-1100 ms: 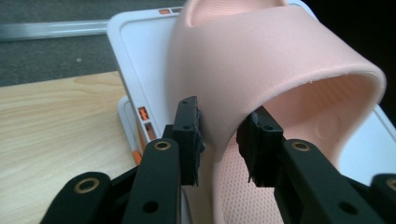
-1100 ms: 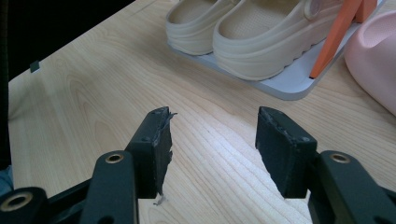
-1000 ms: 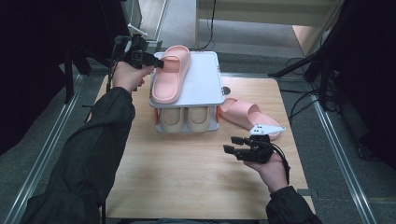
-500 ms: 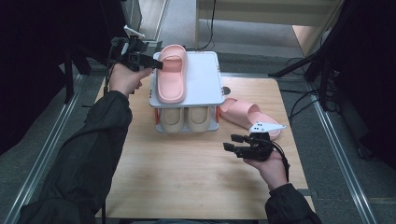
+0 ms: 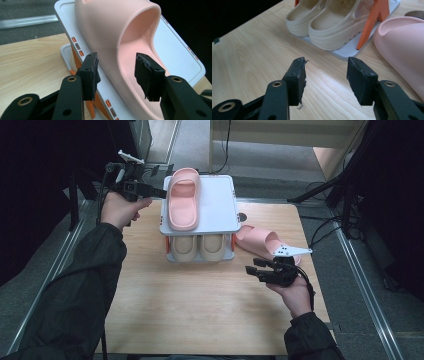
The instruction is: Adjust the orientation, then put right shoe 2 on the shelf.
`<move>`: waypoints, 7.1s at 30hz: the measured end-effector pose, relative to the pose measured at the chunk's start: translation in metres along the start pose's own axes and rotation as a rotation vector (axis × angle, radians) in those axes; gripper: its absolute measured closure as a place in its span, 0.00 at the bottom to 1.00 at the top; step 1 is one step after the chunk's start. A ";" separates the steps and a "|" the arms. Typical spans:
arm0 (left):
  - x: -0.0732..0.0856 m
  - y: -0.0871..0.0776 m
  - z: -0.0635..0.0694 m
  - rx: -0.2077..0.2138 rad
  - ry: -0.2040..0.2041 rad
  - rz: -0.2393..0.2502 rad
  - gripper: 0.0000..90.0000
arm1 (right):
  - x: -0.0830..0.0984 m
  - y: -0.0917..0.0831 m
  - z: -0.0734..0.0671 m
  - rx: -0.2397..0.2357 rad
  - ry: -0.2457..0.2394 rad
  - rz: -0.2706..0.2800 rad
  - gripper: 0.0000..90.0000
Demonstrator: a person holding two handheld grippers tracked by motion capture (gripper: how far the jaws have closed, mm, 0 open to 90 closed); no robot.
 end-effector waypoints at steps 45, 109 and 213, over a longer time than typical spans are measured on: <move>0.132 -0.012 -0.023 -0.014 0.010 0.062 0.49 | 0.005 0.008 0.133 0.192 0.159 -0.072 0.99; 0.192 0.027 -0.048 0.030 0.029 0.036 0.45 | 0.005 -0.010 0.118 0.283 0.245 0.029 0.61; 0.205 0.013 -0.040 0.089 0.011 0.048 0.43 | -0.192 0.002 0.110 0.448 0.286 -0.047 0.88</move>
Point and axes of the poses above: each handheld gripper's, and its own axes: y roughly forward along the jaws, x roughly out of its underside, z roughly to its right, the point moved 7 cm from there along y, roughly forward along the jaws, and after that the axes turned 5 degrees about -x, right-handed, at the moved point
